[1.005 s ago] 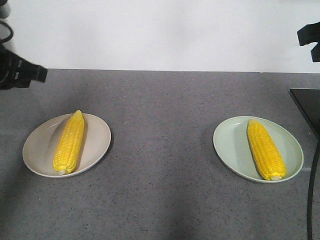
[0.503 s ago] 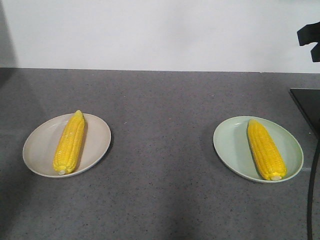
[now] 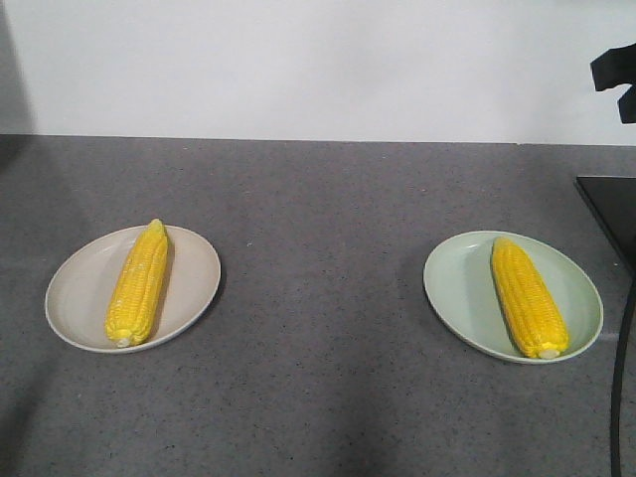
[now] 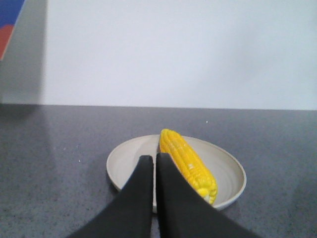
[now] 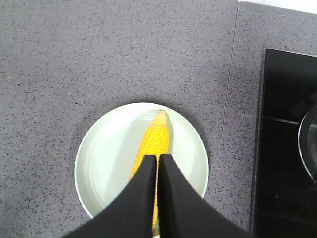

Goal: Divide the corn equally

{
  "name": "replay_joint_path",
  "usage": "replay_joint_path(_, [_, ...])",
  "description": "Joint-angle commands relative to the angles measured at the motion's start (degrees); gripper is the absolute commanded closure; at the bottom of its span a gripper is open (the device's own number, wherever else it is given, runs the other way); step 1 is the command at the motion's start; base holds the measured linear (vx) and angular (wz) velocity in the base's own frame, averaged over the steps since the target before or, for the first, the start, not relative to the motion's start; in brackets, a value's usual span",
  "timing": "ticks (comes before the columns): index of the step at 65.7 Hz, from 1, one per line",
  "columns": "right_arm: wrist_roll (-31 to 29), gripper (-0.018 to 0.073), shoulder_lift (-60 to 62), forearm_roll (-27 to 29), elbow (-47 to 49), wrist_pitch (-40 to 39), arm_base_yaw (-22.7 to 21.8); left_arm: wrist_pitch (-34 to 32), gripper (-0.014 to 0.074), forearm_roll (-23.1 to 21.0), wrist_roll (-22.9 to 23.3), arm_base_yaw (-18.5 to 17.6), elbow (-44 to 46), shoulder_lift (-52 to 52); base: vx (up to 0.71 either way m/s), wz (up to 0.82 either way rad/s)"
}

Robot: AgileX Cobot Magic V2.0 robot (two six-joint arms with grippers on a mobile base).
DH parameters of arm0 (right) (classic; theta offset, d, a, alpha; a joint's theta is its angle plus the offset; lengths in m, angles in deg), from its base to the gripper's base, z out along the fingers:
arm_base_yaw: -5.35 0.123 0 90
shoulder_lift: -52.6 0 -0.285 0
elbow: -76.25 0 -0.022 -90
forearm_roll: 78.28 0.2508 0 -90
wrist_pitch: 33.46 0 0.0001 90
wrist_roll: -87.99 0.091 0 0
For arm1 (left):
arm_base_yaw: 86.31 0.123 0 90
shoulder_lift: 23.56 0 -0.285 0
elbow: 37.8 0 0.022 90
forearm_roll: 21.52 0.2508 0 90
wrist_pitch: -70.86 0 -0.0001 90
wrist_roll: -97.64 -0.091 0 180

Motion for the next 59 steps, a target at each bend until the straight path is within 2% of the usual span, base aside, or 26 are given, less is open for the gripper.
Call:
replay_joint_path(1, [0.0, 0.0568, 1.7, 0.2, 1.5, -2.4, 0.0, -0.6, 0.0602, 0.7, 0.7, 0.2, -1.8, 4.1, 0.00, 0.00])
replay_joint_path(11, [0.0, 0.0568, 1.7, 0.2, 1.5, -2.1, 0.0, 2.1, 0.0602, 2.0, 0.7, 0.2, -1.8, 4.4, 0.00, 0.00])
replay_joint_path(59, [0.0, 0.0568, 1.7, 0.2, 1.5, -2.1, 0.0, 1.9, 0.0602, 1.9, 0.7, 0.2, -1.7, 4.3, 0.00, 0.00])
